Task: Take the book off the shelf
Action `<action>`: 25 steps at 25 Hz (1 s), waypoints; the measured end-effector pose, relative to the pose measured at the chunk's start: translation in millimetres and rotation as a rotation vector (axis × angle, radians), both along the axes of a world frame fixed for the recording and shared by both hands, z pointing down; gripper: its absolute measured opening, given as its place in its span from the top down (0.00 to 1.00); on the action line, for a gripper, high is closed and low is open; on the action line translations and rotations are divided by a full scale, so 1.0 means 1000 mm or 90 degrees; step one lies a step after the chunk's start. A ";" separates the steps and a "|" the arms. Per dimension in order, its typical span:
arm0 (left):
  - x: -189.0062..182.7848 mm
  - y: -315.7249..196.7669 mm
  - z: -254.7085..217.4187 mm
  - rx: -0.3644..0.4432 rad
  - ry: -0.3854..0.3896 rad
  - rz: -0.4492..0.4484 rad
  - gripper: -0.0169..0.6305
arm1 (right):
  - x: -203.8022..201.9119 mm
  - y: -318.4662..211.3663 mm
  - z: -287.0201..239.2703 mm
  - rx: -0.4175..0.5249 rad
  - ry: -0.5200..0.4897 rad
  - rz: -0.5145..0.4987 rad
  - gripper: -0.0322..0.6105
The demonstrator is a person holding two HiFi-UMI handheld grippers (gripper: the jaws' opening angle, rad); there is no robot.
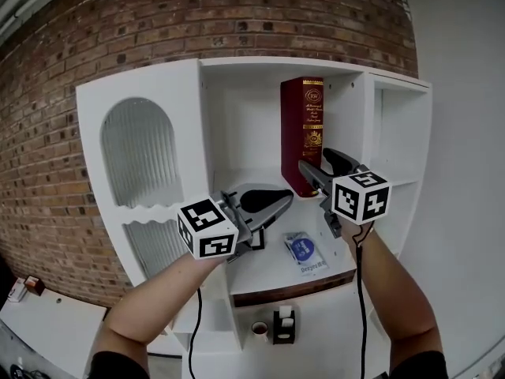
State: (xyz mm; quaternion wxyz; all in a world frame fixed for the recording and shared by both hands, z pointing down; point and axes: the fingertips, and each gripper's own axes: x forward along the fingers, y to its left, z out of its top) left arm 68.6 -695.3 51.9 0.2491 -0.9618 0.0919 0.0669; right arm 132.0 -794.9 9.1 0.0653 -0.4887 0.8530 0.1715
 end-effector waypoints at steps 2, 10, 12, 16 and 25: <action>0.004 -0.003 0.000 0.001 -0.007 0.004 0.96 | 0.001 -0.010 0.000 -0.014 0.003 0.015 0.50; 0.009 -0.005 0.008 -0.016 -0.029 0.025 0.96 | -0.007 -0.041 0.001 -0.067 -0.005 0.036 0.50; 0.008 -0.005 0.008 -0.021 -0.024 0.026 0.96 | -0.007 -0.041 0.001 -0.068 0.001 0.040 0.50; 0.003 -0.003 0.006 -0.022 -0.014 0.011 0.96 | -0.006 -0.037 -0.001 -0.062 0.002 0.038 0.54; 0.001 0.011 0.011 -0.027 -0.002 -0.073 0.96 | 0.018 0.007 -0.009 0.030 0.005 0.002 0.58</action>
